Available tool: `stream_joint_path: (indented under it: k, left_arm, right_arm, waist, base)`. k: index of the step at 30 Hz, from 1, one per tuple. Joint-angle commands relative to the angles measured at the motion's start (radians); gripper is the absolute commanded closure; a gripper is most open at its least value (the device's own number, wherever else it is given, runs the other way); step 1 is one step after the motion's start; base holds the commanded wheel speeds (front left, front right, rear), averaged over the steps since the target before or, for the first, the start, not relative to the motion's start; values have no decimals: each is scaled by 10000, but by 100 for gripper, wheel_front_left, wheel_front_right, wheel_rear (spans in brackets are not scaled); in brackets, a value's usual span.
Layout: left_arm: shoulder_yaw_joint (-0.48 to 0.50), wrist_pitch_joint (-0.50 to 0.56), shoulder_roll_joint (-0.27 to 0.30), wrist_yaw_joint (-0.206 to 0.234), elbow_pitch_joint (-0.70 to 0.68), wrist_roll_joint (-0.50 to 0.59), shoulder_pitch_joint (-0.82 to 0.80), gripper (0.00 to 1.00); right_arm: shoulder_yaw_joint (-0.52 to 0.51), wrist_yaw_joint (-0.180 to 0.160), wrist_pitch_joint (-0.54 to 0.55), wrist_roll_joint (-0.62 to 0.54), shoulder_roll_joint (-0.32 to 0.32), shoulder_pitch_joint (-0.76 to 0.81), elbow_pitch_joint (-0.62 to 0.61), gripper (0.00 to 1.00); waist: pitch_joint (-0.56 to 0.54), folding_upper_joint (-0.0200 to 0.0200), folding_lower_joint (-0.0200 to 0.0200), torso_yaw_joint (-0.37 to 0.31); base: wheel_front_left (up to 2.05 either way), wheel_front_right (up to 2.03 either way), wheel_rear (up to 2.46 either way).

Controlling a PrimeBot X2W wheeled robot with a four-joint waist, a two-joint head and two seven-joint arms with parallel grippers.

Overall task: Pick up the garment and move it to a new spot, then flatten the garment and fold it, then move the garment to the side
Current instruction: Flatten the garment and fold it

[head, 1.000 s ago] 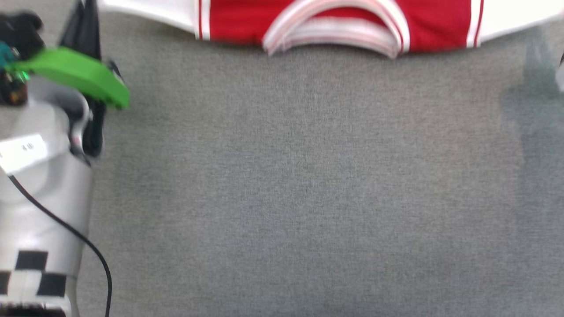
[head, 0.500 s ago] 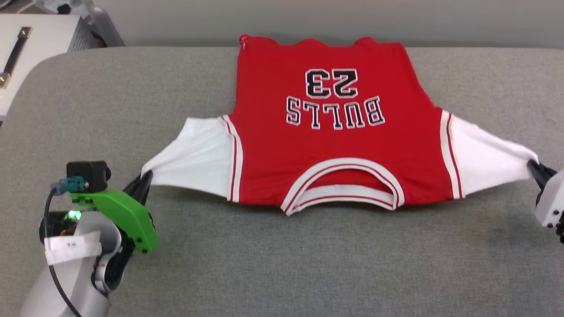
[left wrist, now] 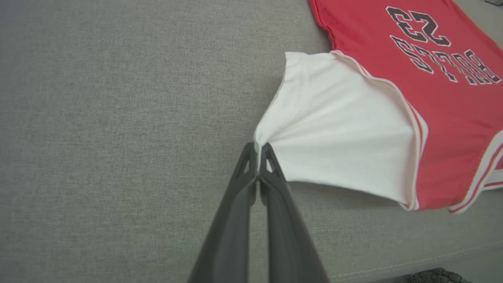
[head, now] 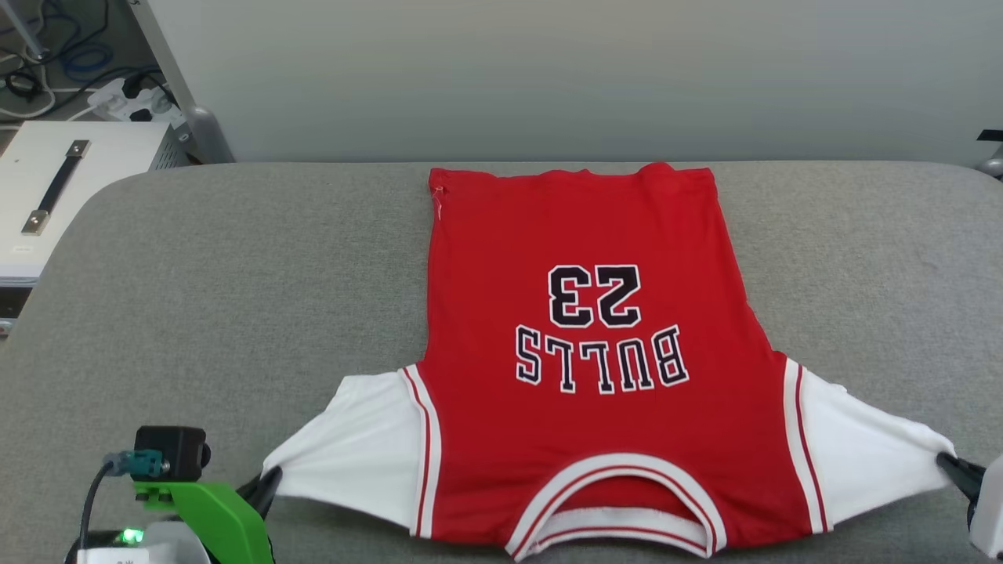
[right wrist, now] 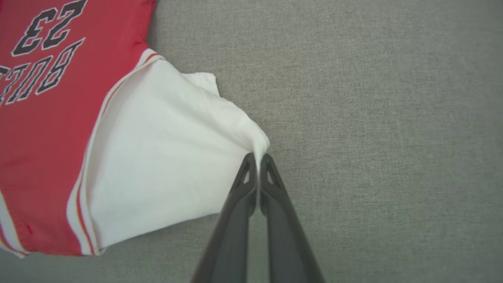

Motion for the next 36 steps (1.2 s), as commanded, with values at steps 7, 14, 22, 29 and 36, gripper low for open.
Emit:
stream_joint_path:
  k: [7, 14, 22, 29, 36]
  left_arm:
    - [-186, 421, 464, 137, -1414, 82, 876, 100]
    - [-504, 791, 370, 44, -2146, 19, 528, 100]
    - [-962, 1493, 282, 166, -3287, 148, 12, 100]
    - [-985, 1982, 462, 314, -4174, 265, -410, 100]
    - [-1247, 2030, 353, 132, -4262, 393, -914, 100]
  right_arm:
    - [-1435, -19, 1243, -500, 660, 1695, -1901, 100]
    - [-2112, -19, 2060, -802, 1041, 1746, -3085, 0]
    - [-2253, -19, 2984, -586, 908, 152, -4157, 0]
    - [-2097, -19, 4644, -384, 713, -2169, -4582, 0]
    - [-1729, -19, 6015, -748, 658, -5076, -3515, 0]
  waist:
    - [131, 0, 1, -13]
    - [582, 0, 1, 61]
    - [1724, 0, 1, 401]
    - [3183, 0, 1, 1026]
    - [4490, 0, 1, 1794]
  base:
    - [0, 0, 0]
    - [0, 0, 0]
    - [0, 0, 0]
    - [0, 0, 0]
    - [0, 0, 0]
